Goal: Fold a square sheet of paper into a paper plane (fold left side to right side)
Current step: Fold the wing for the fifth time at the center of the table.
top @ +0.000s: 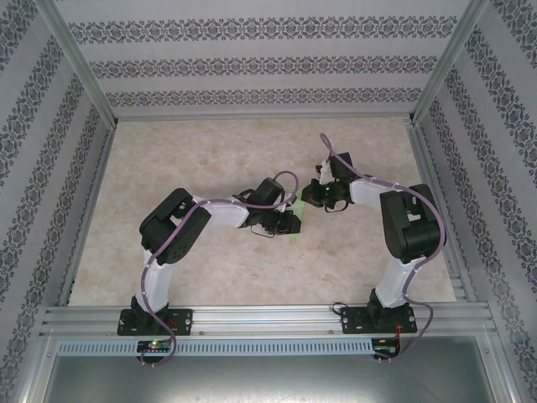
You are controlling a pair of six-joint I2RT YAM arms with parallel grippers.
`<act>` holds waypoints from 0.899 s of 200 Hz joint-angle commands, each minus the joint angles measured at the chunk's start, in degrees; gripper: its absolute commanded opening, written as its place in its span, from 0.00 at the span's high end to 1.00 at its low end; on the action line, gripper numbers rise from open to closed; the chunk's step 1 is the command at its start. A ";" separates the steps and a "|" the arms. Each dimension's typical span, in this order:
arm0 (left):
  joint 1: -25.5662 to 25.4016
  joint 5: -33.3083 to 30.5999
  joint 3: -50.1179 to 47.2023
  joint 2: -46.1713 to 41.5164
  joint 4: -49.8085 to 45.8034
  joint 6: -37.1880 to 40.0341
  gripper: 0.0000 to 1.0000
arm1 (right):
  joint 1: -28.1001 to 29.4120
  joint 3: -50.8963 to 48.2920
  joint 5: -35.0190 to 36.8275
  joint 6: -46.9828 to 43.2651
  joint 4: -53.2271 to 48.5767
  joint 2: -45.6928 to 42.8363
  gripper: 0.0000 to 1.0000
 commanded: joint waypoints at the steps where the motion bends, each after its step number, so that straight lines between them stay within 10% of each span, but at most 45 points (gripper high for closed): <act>1: -0.89 -3.66 -2.42 1.80 -4.84 0.77 0.79 | 0.60 2.80 3.18 -2.09 -2.06 2.76 0.95; 180: -0.84 -5.98 -4.31 3.09 -7.14 -1.11 0.84 | -1.92 13.23 8.85 -7.47 -9.48 9.99 0.96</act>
